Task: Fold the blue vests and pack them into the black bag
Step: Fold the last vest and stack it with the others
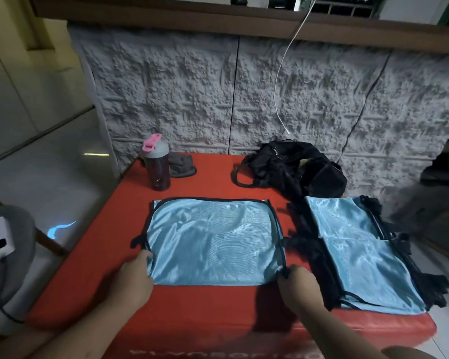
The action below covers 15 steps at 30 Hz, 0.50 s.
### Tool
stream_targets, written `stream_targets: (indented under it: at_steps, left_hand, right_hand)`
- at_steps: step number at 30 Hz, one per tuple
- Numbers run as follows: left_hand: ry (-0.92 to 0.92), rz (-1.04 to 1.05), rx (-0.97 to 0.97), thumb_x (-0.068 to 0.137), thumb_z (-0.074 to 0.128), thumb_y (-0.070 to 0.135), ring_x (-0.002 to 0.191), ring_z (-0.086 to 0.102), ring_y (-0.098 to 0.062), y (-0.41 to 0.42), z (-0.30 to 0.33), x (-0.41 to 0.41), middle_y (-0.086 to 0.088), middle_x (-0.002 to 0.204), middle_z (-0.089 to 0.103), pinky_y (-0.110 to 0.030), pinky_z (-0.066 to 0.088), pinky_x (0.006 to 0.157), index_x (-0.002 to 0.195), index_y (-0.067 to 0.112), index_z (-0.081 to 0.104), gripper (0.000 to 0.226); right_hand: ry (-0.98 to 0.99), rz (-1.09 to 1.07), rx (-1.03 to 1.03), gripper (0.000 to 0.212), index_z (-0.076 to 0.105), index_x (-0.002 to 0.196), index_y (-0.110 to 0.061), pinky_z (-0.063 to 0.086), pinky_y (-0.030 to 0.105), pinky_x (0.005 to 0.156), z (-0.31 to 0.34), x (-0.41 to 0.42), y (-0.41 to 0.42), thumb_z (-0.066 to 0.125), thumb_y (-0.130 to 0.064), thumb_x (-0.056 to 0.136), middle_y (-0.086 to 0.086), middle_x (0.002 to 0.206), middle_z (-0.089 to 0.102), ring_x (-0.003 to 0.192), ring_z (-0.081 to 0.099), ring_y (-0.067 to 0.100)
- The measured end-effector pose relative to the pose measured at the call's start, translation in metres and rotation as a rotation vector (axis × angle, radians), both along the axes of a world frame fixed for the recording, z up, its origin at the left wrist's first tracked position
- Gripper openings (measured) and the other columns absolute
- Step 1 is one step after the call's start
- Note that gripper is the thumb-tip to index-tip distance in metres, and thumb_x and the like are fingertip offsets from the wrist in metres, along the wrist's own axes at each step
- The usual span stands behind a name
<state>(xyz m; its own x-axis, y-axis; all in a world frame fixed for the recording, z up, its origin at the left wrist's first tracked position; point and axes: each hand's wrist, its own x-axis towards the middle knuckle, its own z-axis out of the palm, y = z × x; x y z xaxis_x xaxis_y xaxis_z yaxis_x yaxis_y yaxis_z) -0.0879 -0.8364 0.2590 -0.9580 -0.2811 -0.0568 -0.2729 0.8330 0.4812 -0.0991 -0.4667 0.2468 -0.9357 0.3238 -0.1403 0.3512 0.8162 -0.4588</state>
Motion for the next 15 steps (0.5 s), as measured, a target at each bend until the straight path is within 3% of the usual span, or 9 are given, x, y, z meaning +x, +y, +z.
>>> stream_targets:
  at_steps: [4, 7, 9, 11, 15]
  left_hand:
    - [0.007, -0.022, -0.063, 0.080, 0.050, -0.005, 0.077, 0.062, -0.024, -0.001, -0.002, -0.001, -0.001, 0.083, 0.059, -0.040, 0.055, 0.073, 0.116, 0.024, 0.049, 0.046]
    - [0.032, -0.001, -0.098, 0.080, 0.050, -0.006, 0.082, 0.062, -0.028, -0.005, -0.002, -0.006, -0.004, 0.086, 0.057, -0.039, 0.053, 0.075, 0.126, 0.022, 0.046, 0.054]
    - [0.055, 0.035, -0.073, 0.079, 0.055, -0.007, 0.089, 0.063, -0.032, -0.010, -0.004, -0.009, -0.012, 0.093, 0.061, -0.040, 0.052, 0.079, 0.135, 0.021, 0.045, 0.063]
    - [0.099, 0.088, -0.018, 0.078, 0.054, -0.011, 0.099, 0.062, -0.038, -0.013, -0.005, -0.011, -0.019, 0.104, 0.064, -0.042, 0.051, 0.085, 0.141, 0.017, 0.045, 0.069]
    - [0.154, 0.123, 0.081, 0.077, 0.049, -0.017, 0.111, 0.059, -0.040, -0.017, -0.005, -0.011, -0.021, 0.118, 0.065, -0.043, 0.047, 0.095, 0.144, 0.013, 0.048, 0.073]
  right_hand:
    - [0.020, -0.028, -0.090, 0.009, 0.062, 0.088, -0.013, 0.047, 0.028, 0.048, -0.002, -0.005, 0.001, 0.055, -0.017, 0.093, 0.003, 0.074, 0.066, 0.047, 0.061, 0.014]
    - [0.094, -0.040, -0.101, 0.007, 0.058, 0.087, -0.017, 0.044, 0.031, 0.063, 0.003, -0.005, 0.004, 0.058, -0.011, 0.090, 0.005, 0.078, 0.066, 0.069, 0.064, 0.027]
    - [0.095, -0.062, -0.098, 0.013, 0.065, 0.091, -0.017, 0.044, 0.032, 0.068, 0.004, -0.008, 0.008, 0.057, -0.007, 0.090, 0.012, 0.083, 0.070, 0.085, 0.067, 0.037]
    - [0.060, -0.077, -0.078, 0.019, 0.070, 0.092, -0.008, 0.047, 0.034, 0.070, 0.002, -0.011, 0.013, 0.053, -0.002, 0.087, 0.015, 0.088, 0.072, 0.090, 0.068, 0.038]
    - [0.021, -0.102, -0.096, 0.031, 0.073, 0.091, -0.013, 0.040, 0.029, 0.069, -0.001, -0.013, 0.017, 0.050, 0.004, 0.082, 0.010, 0.080, 0.068, 0.086, 0.065, 0.035]
